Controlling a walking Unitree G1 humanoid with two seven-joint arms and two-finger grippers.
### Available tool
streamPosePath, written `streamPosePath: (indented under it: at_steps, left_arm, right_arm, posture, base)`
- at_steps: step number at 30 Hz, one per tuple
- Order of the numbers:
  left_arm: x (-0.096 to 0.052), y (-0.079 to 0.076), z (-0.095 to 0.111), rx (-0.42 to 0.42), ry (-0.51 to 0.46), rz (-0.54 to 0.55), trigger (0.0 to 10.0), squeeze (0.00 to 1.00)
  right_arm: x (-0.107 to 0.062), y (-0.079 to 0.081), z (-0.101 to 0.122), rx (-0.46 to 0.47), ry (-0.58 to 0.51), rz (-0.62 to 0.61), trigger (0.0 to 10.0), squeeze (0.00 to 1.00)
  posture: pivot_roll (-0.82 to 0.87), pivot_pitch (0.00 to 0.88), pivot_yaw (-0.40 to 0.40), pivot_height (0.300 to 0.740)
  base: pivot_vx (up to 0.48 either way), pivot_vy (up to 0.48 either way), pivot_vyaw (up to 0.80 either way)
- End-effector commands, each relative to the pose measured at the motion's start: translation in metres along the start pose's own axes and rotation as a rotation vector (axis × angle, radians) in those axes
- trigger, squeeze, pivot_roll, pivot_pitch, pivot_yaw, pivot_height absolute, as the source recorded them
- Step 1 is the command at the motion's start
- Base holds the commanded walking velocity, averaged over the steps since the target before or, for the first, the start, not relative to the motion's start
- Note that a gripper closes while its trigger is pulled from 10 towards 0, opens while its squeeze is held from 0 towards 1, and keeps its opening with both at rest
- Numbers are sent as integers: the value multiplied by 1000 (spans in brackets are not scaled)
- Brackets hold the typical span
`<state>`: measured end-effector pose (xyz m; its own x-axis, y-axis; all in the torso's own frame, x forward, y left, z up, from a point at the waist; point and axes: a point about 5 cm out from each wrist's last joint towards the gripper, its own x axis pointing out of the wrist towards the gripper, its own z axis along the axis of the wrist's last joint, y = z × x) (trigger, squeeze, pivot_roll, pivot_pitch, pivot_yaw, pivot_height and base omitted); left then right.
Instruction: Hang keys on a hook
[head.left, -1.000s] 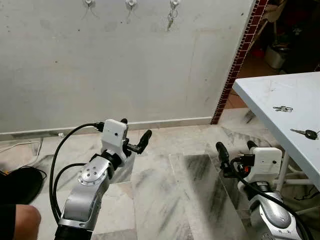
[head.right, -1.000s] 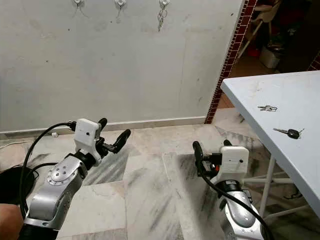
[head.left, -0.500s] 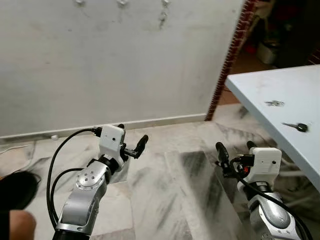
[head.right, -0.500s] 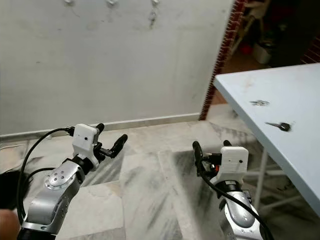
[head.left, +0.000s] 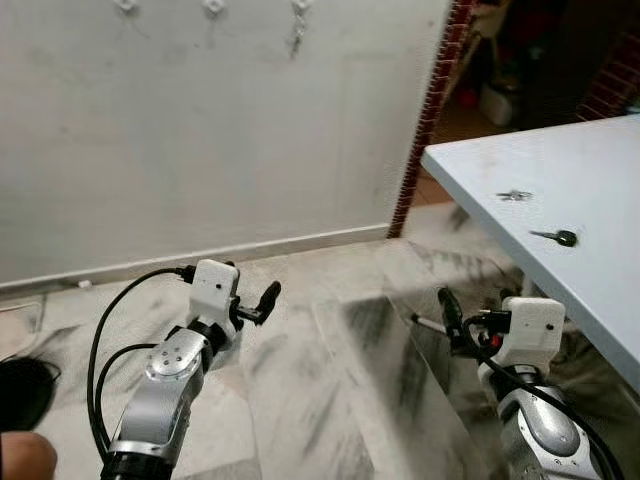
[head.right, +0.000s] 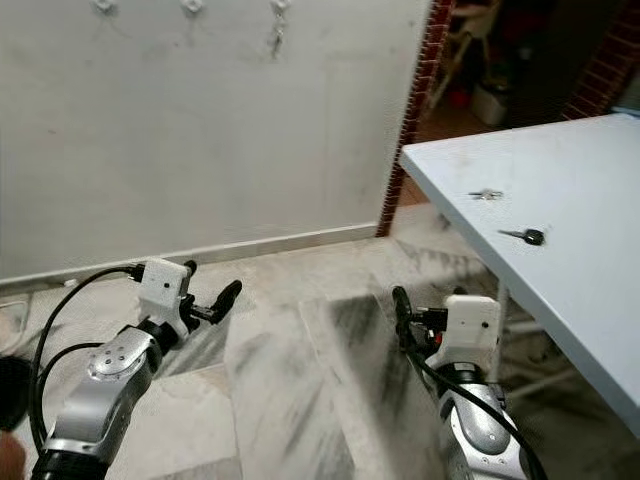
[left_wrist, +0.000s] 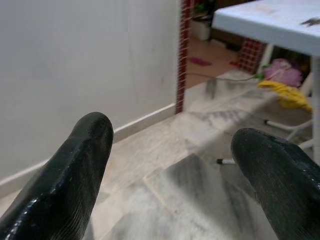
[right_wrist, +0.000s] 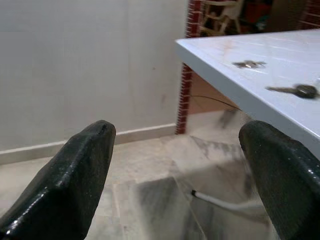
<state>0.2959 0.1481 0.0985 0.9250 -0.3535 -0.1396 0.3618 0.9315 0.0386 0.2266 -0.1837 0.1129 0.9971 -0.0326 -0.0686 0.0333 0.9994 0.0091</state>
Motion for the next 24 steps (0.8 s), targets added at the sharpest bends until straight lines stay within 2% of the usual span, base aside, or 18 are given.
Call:
streamPosePath:
  at_steps: [1, 6, 8, 24]
  left_arm:
    - [2, 3, 3, 0, -15, 9, 10000, 0]
    - [5, 4, 3, -12, -20, 15, 10000, 0]
    - [5, 4, 3, -21, -22, 19, 10000, 0]
    - [7, 6, 3, -30, -24, 23, 10000, 0]
  right_arm:
    - [1, -3, -1, -3, 0, -15, 10000, 0]
    - [3, -4, -2, 19, 13, -22, 10000, 0]
    - [3, -4, -1, -6, 1, -17, 10000, 0]
    - [5, -3, -1, 0, 2, -13, 10000, 0]
  posture:
    - [65, 0, -28, 740]
    - [63, 0, -29, 740]
    - [62, 0, -29, 740]
    - [67, 0, -31, 740]
  base:
    - [0, 0, -800]
    - [0, 0, -800]
    - [0, 0, -800]
    - [0, 0, -800]
